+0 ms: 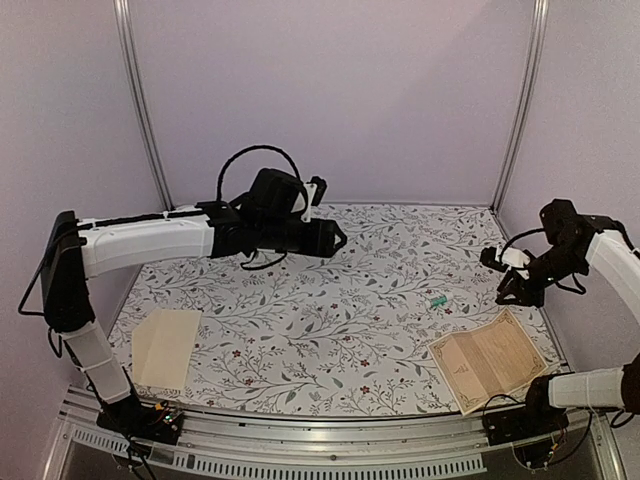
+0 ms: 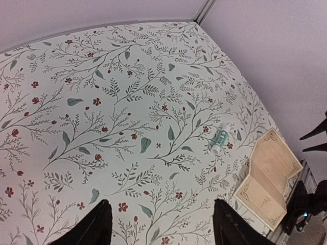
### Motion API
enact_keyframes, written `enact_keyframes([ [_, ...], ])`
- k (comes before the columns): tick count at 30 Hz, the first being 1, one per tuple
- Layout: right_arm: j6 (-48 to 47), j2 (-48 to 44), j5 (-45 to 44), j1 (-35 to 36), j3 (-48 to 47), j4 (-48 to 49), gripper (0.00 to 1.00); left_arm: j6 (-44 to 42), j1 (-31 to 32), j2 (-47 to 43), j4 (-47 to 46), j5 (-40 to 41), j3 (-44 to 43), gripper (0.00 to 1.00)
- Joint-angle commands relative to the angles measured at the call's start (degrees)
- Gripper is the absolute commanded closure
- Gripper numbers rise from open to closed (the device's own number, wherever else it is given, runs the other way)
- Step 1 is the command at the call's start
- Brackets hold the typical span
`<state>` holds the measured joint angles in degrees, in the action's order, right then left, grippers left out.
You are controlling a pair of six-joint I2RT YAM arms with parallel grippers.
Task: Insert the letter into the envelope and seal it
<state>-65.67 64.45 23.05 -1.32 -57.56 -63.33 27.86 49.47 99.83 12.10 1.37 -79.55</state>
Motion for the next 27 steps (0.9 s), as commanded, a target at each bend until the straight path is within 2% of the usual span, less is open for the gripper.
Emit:
enact_keyframes([
  [1, -9.6, -1.7, -2.8, 3.3, 6.0, -6.8, 0.81, 4.6, 1.6, 1.8, 2.6, -3.6, -0.1, 0.33],
  [4, -11.3, -2.5, -3.9, 6.3, 9.2, -5.9, 0.91, 5.8, 2.2, 2.0, 3.2, -3.8, 0.4, 0.34],
  [6, -12.0, -2.6, -5.1, 8.2, 11.2, -4.8, 0.94, 6.4, 2.3, 2.0, 3.4, -3.9, 0.8, 0.34],
  [13, -15.6, -1.8, -10.7, 13.5, 17.3, 0.4, 0.98, 9.5, 2.4, 1.5, 2.1, -5.3, 2.3, 0.36],
  [27, -19.2, 9.6, -13.3, 17.7, 20.0, 7.2, 1.0, 14.5, 2.7, -0.6, 2.7, -3.9, 5.2, 0.36],
])
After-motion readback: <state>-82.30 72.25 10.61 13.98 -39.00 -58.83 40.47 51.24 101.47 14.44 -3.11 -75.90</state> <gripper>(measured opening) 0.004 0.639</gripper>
